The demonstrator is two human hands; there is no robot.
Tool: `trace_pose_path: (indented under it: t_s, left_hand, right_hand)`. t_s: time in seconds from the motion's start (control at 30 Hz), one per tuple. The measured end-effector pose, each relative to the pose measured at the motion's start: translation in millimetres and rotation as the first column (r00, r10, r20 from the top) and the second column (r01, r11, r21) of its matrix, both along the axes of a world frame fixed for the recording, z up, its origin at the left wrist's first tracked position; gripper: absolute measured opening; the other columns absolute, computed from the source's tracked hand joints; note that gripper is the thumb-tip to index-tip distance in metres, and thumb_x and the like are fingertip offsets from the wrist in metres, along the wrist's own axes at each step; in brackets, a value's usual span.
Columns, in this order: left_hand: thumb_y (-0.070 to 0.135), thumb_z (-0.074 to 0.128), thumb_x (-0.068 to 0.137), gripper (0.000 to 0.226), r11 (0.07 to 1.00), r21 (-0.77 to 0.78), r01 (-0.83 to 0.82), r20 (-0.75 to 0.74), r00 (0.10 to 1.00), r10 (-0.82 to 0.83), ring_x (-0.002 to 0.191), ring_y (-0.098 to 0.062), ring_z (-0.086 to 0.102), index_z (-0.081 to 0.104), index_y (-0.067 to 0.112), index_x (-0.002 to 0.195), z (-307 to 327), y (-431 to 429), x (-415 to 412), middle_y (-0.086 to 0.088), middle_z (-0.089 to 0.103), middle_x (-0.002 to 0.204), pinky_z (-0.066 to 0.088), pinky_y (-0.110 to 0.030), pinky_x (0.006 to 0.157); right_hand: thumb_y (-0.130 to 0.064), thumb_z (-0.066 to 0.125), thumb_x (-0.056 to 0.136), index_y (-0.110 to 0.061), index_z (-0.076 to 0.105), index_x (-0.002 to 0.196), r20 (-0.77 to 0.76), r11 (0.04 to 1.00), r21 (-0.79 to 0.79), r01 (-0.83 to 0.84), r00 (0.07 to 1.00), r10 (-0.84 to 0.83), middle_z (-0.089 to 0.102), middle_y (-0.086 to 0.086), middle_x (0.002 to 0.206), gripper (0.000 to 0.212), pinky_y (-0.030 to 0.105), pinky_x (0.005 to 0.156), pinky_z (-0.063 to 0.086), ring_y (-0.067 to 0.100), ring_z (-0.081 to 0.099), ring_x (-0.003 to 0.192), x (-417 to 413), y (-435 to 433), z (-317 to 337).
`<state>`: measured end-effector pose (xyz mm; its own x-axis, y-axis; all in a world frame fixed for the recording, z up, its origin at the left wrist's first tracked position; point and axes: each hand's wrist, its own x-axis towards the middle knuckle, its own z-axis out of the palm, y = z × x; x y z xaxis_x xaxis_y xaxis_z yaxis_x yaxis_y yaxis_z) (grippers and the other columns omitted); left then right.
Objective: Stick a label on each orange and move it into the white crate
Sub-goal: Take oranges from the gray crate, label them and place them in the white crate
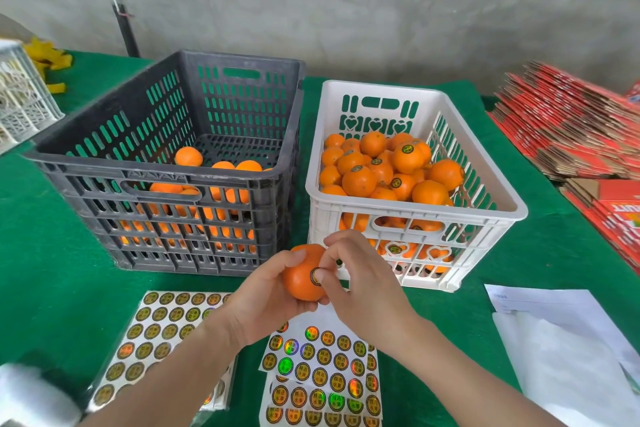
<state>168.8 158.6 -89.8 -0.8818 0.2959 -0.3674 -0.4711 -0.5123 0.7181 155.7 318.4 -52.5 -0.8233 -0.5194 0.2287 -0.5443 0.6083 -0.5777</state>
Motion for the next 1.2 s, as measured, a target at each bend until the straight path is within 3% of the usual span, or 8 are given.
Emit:
trace_pose_path:
  t_s: [0.23, 0.43, 0.6, 0.7, 0.8, 0.97, 1.1, 1.2]
  left_hand:
    - [0.040, 0.073, 0.057, 0.071, 0.975, -0.217, 0.041, -0.072, 0.996, -0.058, 0.075, -0.025, 0.065, 0.054, 0.011, 0.119, 17, -1, -3, -0.014, 0.071, 0.099, 0.050, -0.034, 0.069]
    - [0.037, 0.071, 0.079, 0.048, 0.938, -0.339, -0.077, -0.280, 0.960, -0.022, 0.077, -0.027, 0.069, 0.055, 0.006, 0.111, 62, 14, -25, -0.015, 0.068, 0.094, 0.055, -0.030, 0.061]
    - [0.054, 0.025, 0.090, 0.067, 0.697, -0.652, -0.300, -0.547, 0.822, -0.158, 0.098, -0.024, 0.065, 0.065, 0.002, 0.108, 96, 21, -65, -0.025, 0.066, 0.100, 0.052, -0.035, 0.091]
    - [0.018, 0.029, 0.104, 0.037, 0.671, -0.673, -0.313, -0.554, 0.814, -0.176, 0.104, -0.017, 0.059, 0.055, 0.000, 0.123, 92, 23, -105, -0.020, 0.060, 0.122, 0.047, -0.025, 0.089]
    - [0.000, 0.036, 0.099, 0.035, 0.360, -0.866, -0.347, -0.457, 0.842, -0.289, 0.122, -0.022, 0.049, 0.047, 0.004, 0.132, 68, 21, -128, -0.012, 0.053, 0.132, 0.040, -0.033, 0.103]
    - [-0.011, 0.036, 0.092, 0.040, 0.300, -0.861, -0.411, -0.498, 0.802, -0.329, 0.104, -0.016, 0.051, 0.047, 0.001, 0.129, 55, 16, -127, -0.011, 0.055, 0.117, 0.039, -0.022, 0.092]
    - [-0.015, 0.038, 0.090, 0.041, 0.349, -0.829, -0.437, -0.541, 0.785, -0.303, 0.096, -0.012, 0.055, 0.051, 0.002, 0.125, 58, 15, -124, -0.006, 0.057, 0.108, 0.044, -0.011, 0.085]
    - [-0.015, 0.041, 0.090, 0.037, 0.435, -0.773, -0.462, -0.588, 0.780, -0.216, 0.087, 0.000, 0.057, 0.056, 0.002, 0.120, 60, 15, -116, 0.000, 0.059, 0.099, 0.046, -0.006, 0.076]
  right_hand:
    - [-0.041, 0.060, 0.085, -0.055, 0.023, 0.104, 0.169, 0.997, -0.078, 0.025, 0.986, -0.012, 0.042, -0.027, 0.109, 0.044, 0.030, 0.088, 0.051, -0.005, 0.050, 0.094, -8, 10, 3]
    - [-0.035, 0.071, 0.074, -0.038, 0.030, 0.131, -0.036, 0.952, -0.288, -0.103, 0.995, 0.096, 0.036, -0.021, 0.127, 0.071, 0.007, 0.092, 0.036, -0.010, 0.037, 0.117, -15, 14, 10]
    - [-0.028, 0.075, 0.067, -0.039, 0.035, 0.118, -0.174, 0.907, -0.421, 0.021, 0.979, -0.103, 0.043, -0.013, 0.114, 0.066, 0.004, 0.079, 0.036, -0.006, 0.043, 0.104, -52, 19, 37]
    - [-0.027, 0.080, 0.065, -0.039, 0.034, 0.115, -0.050, 0.932, -0.319, 0.172, 0.979, -0.197, 0.042, -0.015, 0.113, 0.070, 0.011, 0.073, 0.036, 0.000, 0.047, 0.098, -103, 39, 56]
    - [-0.020, 0.080, 0.064, -0.025, 0.040, 0.121, 0.065, 0.953, 0.053, 0.298, 0.951, -0.301, 0.046, -0.006, 0.109, 0.070, 0.016, 0.060, 0.033, 0.012, 0.046, 0.094, -165, 66, 63]
    - [-0.016, 0.079, 0.068, -0.011, 0.040, 0.129, 0.223, 0.830, 0.535, 0.159, 0.921, -0.320, 0.054, 0.009, 0.120, 0.073, 0.026, 0.067, 0.041, 0.024, 0.052, 0.102, -211, 83, 37]
    - [-0.020, 0.078, 0.072, -0.014, 0.035, 0.138, 0.100, 0.740, 0.652, 0.165, 0.949, -0.300, 0.051, 0.011, 0.131, 0.079, 0.033, 0.088, 0.046, 0.029, 0.050, 0.116, -209, 86, 44]
    - [-0.023, 0.073, 0.077, -0.017, 0.049, 0.127, -0.150, 0.916, 0.275, 0.290, 0.955, -0.258, 0.057, 0.005, 0.125, 0.056, 0.031, 0.089, 0.046, 0.024, 0.054, 0.110, -174, 78, 54]
